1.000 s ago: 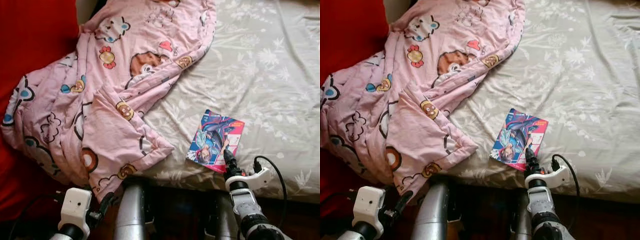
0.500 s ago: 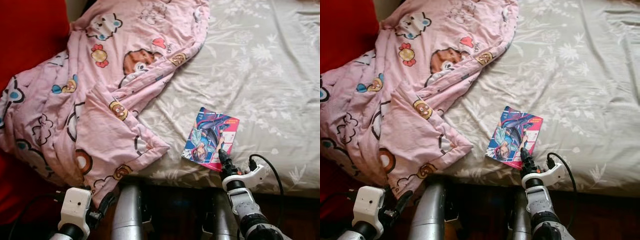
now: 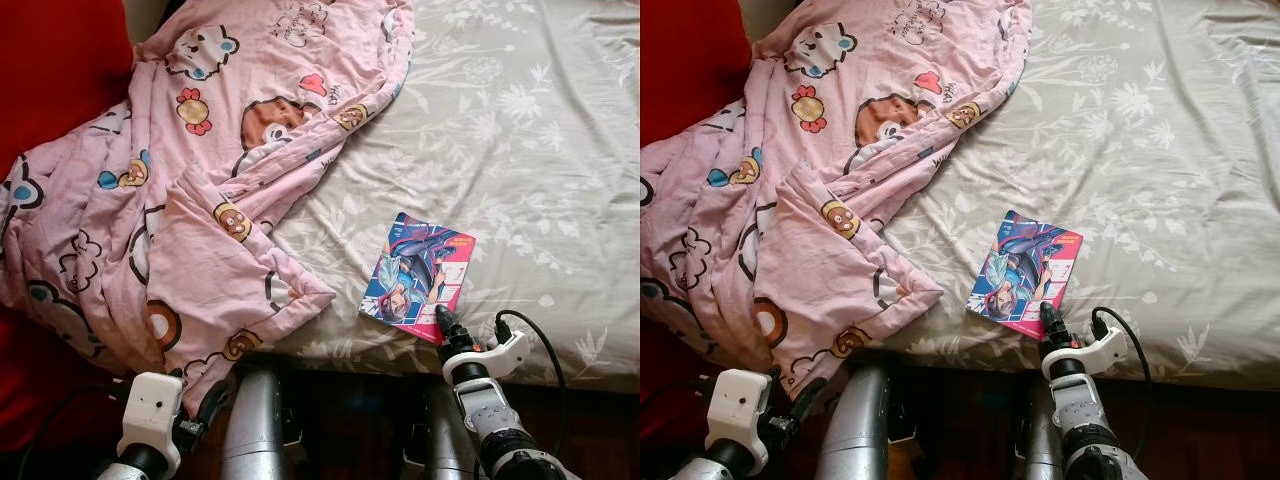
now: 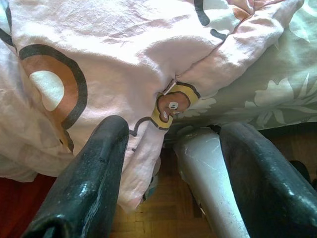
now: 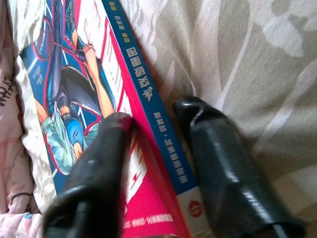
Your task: Clean up the room
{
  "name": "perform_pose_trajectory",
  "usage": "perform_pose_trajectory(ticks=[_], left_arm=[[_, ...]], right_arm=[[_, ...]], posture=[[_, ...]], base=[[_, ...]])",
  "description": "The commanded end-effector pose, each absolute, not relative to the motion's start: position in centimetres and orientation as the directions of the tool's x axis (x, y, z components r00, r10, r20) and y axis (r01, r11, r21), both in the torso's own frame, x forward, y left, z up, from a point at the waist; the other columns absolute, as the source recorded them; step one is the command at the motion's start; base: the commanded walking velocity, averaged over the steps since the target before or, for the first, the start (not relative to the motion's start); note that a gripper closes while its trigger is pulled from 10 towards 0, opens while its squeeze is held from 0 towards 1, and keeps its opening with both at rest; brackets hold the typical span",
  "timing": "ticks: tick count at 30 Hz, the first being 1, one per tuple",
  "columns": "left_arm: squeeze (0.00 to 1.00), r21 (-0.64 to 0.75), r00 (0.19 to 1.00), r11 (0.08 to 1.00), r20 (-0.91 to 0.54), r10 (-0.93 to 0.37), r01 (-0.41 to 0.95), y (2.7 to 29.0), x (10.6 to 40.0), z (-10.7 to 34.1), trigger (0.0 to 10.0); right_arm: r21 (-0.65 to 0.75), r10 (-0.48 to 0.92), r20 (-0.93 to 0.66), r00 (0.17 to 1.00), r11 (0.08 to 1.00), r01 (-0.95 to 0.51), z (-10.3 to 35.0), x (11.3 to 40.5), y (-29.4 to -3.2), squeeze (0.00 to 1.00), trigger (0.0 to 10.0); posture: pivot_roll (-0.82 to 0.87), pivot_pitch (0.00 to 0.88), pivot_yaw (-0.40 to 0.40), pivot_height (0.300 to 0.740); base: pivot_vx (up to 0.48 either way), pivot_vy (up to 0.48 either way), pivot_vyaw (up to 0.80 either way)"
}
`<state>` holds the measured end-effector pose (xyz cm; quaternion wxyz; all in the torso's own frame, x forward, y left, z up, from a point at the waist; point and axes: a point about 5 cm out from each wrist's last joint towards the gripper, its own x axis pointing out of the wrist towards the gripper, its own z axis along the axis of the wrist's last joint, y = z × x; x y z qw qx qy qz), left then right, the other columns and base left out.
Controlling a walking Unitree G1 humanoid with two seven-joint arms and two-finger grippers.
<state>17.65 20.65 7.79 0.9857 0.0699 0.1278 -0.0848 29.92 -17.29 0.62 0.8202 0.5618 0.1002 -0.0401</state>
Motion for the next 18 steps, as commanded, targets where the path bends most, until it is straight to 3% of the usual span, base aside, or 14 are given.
perform_pose_trajectory(ticks=[1, 17, 18], left_arm=[[0.00, 0.117, 0.936, 0.979, -0.330, -0.122, 0.169, 21.1, 16.9, 6.6, 10.0], [0.00, 0.126, 0.940, 0.978, -0.319, -0.117, 0.164, 21.3, 18.2, 6.2, 10.0], [0.00, 0.127, 0.943, 0.978, -0.313, -0.116, 0.162, 21.3, 18.6, 6.2, 10.0]], right_arm=[[0.912, 0.149, -0.307, 0.940, 0.329, 0.246, -1.4, 28.3, -14.5, 0.00, 0.0], [0.913, 0.075, -0.272, 0.959, 0.335, 0.233, -1.0, 28.5, -15.2, 0.00, 0.0], [0.897, 0.019, -0.232, 0.973, 0.392, 0.206, -0.5, 28.9, -15.9, 0.00, 0.0]], posture=[[0.21, 0.389, 0.117, 0.610], [0.19, 0.356, 0.113, 0.610], [0.18, 0.341, 0.111, 0.610]], base=[[0.000, 0.000, 0.00], [0.000, 0.000, 0.00], [0.000, 0.000, 0.00]])
